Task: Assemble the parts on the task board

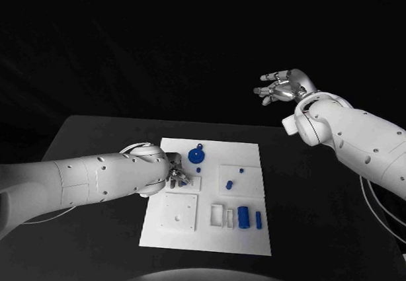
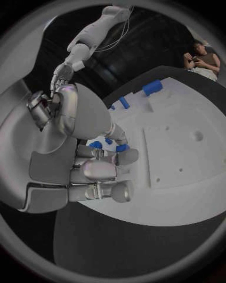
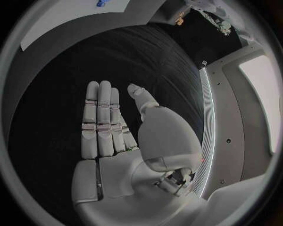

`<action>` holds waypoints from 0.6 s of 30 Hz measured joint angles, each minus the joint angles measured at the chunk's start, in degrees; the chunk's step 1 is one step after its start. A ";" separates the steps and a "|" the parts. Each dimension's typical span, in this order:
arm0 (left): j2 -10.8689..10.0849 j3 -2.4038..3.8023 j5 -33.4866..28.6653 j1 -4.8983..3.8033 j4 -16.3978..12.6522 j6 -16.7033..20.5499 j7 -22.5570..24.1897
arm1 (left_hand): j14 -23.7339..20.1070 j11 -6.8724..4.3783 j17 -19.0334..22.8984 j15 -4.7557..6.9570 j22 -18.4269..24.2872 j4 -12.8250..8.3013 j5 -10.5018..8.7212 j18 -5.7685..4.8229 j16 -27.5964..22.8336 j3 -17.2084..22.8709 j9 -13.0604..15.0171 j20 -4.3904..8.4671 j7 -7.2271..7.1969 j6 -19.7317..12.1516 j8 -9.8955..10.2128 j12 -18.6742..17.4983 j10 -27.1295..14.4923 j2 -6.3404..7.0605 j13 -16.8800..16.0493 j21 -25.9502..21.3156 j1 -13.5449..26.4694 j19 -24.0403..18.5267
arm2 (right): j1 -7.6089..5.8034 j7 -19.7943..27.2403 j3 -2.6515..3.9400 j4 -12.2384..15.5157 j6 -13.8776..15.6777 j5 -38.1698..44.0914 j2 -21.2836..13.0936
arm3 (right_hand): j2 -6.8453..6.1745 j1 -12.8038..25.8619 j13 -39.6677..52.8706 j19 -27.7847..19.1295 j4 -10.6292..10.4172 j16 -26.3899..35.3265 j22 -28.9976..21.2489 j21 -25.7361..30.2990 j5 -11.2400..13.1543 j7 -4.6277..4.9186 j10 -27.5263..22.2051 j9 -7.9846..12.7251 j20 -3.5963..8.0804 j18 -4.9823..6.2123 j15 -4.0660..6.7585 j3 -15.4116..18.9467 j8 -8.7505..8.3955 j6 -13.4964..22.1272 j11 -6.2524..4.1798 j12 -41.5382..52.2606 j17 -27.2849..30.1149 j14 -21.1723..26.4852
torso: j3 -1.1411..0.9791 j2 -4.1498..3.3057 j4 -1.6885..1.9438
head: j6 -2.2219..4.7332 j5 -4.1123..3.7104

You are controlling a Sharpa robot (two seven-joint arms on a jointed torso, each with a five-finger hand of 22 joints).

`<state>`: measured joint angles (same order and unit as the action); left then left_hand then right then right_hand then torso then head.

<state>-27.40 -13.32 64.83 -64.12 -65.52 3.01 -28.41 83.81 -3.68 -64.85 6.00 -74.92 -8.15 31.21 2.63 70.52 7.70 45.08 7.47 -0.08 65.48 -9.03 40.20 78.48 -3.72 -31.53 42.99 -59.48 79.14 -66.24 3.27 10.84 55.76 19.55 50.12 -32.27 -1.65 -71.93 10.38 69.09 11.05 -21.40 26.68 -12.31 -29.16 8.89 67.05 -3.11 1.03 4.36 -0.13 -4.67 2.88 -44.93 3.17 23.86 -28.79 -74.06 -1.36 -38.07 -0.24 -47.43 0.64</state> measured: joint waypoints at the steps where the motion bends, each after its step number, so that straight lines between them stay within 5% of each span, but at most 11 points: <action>1: -0.05 0.01 -0.08 0.00 -0.01 0.02 0.05 | 0.00 -0.01 0.09 0.00 0.00 -0.12 -0.23 0.00 -0.12 0.12 -0.60 0.00 -0.03 0.03 0.00 0.00 -0.01 0.32 0.00 -0.25 -0.12 0.00 | 0.00 -0.01 0.00 -0.01 -0.01 -0.02 -0.02 | 0.00 0.00 0.03 0.00 -0.10 0.00 -0.17 0.00 -0.14 0.00 0.00 0.00 0.00 0.00 -0.11 0.10 0.00 0.00 0.00 0.00 0.00 0.11 | 0.00 0.00 0.00 | 0.01 0.00; 5: -0.31 0.02 -0.25 0.02 -0.03 0.10 0.15 | 0.00 -0.38 0.43 0.00 0.00 0.59 -4.98 0.00 -0.45 -0.58 -2.06 0.00 -0.38 0.37 0.00 0.00 -0.38 2.19 -0.04 -0.91 1.02 0.00 | 0.00 -0.05 0.00 -0.06 -0.06 -0.09 -0.09 | 0.00 0.00 0.08 0.00 -0.39 0.00 -0.83 0.00 -0.14 0.01 -0.20 0.00 0.00 0.00 -0.19 0.39 0.00 0.00 0.20 0.00 -0.07 0.19 | 0.02 -0.01 0.00 | 0.10 -0.09; 8: -0.62 -0.14 -0.26 0.27 -0.02 0.10 0.16 | 0.00 -0.51 0.54 0.00 0.01 3.27 -9.50 0.00 -0.45 -2.89 -2.57 0.00 -0.52 0.49 -0.01 0.00 -0.51 3.56 -0.11 -1.29 1.20 0.00 | 0.02 -0.08 0.00 -0.08 -0.11 -0.15 -0.12 | 0.00 0.00 0.08 0.00 -0.39 0.00 -1.01 0.00 -0.36 0.00 -0.20 0.00 0.00 0.00 -0.19 0.39 0.00 0.00 0.20 0.00 -0.09 0.19 | 0.03 -0.01 0.01 | 0.18 -0.14; 18: -1.49 -0.18 -0.13 0.39 -0.11 0.16 0.15 | 0.00 -0.39 0.67 0.00 0.01 14.12 -17.34 0.01 -0.86 -2.52 -3.34 0.00 -0.22 0.41 -1.60 0.00 -0.38 9.33 -0.04 -2.50 -0.05 0.00 | 0.45 -0.15 0.00 -0.25 -0.25 -0.31 -0.16 | 0.00 0.00 0.13 0.00 -0.78 0.00 -1.87 0.00 -0.36 -0.01 -0.40 0.00 0.00 0.00 -0.19 0.78 0.00 0.60 0.00 0.22 -0.08 0.19 | 0.04 -0.01 0.05 | 0.32 -0.30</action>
<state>-28.89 -13.51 64.70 -63.73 -65.64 3.17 -28.26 83.81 -4.07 -64.18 6.01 -74.91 5.97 13.86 2.63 69.66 5.18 41.74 7.47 -0.30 65.89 -10.63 40.20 78.10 5.61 -31.57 40.49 -59.52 79.14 -65.78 3.12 10.84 55.51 19.30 49.81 -32.43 -1.65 -71.94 10.51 69.09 10.28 -21.40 24.81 -12.31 -29.52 8.88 66.65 -3.11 1.03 4.36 -0.32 -3.89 2.88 -44.33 3.17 24.08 -28.87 -73.87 -1.32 -38.07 -0.19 -47.11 0.34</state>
